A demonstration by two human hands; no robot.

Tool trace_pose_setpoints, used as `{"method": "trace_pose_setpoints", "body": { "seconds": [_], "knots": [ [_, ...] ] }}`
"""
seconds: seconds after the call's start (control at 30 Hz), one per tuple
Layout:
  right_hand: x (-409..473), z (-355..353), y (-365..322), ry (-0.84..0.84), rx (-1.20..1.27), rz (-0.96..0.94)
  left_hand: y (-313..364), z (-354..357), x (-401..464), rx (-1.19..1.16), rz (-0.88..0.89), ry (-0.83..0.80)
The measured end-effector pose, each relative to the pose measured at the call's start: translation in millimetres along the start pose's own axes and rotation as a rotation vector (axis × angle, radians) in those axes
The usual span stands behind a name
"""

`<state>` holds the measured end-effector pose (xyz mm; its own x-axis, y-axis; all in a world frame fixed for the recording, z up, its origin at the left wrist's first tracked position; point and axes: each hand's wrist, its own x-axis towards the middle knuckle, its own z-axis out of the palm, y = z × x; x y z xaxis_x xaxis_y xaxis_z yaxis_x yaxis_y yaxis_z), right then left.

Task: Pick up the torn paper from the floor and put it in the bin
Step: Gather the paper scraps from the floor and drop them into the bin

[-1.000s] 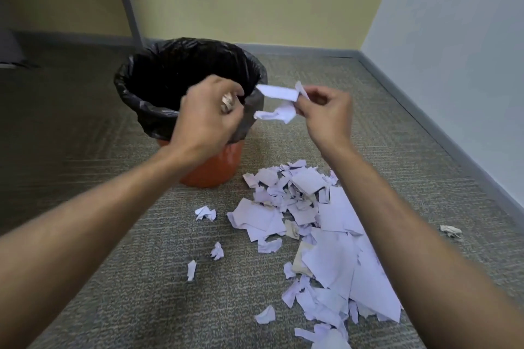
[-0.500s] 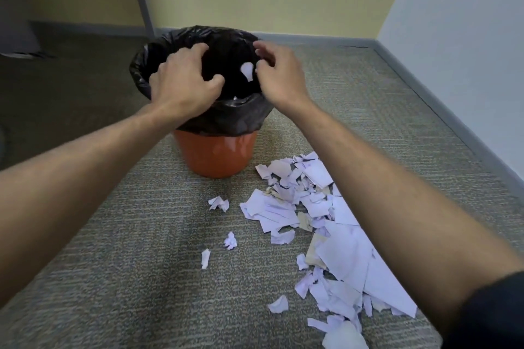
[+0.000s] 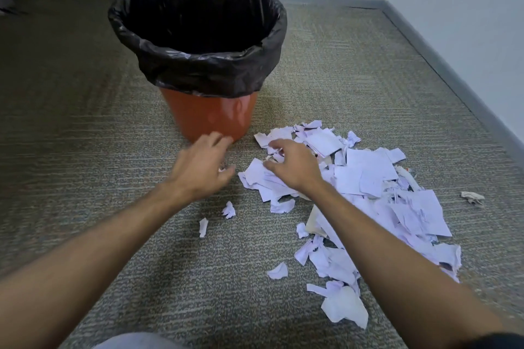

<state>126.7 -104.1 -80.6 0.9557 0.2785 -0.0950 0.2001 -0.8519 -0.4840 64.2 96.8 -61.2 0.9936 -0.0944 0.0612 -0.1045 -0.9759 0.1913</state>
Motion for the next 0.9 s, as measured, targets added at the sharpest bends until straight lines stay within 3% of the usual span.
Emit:
{"method": "trace_pose_setpoints", "body": {
  "seconds": [0.17,0.3,0.5,0.77,0.9],
  "knots": [
    [2,40,9,-0.113,-0.229,-0.062,-19,53,1,0.04,-0.07,-0.328],
    [6,59,5,-0.084,-0.364,-0.114,-27,76,4,-0.007,-0.068,-0.443],
    [7,72,0,-0.042,-0.451,-0.178,-27,86,-2,0.009,0.013,-0.322],
    [5,79,-5,-0.036,-0.554,-0.29,-30,83,-12,-0.083,-0.009,-0.181],
    [5,70,0,0.034,-0.453,-0.228,-19,68,-10,-0.198,-0.027,-0.099]
  ]
}}
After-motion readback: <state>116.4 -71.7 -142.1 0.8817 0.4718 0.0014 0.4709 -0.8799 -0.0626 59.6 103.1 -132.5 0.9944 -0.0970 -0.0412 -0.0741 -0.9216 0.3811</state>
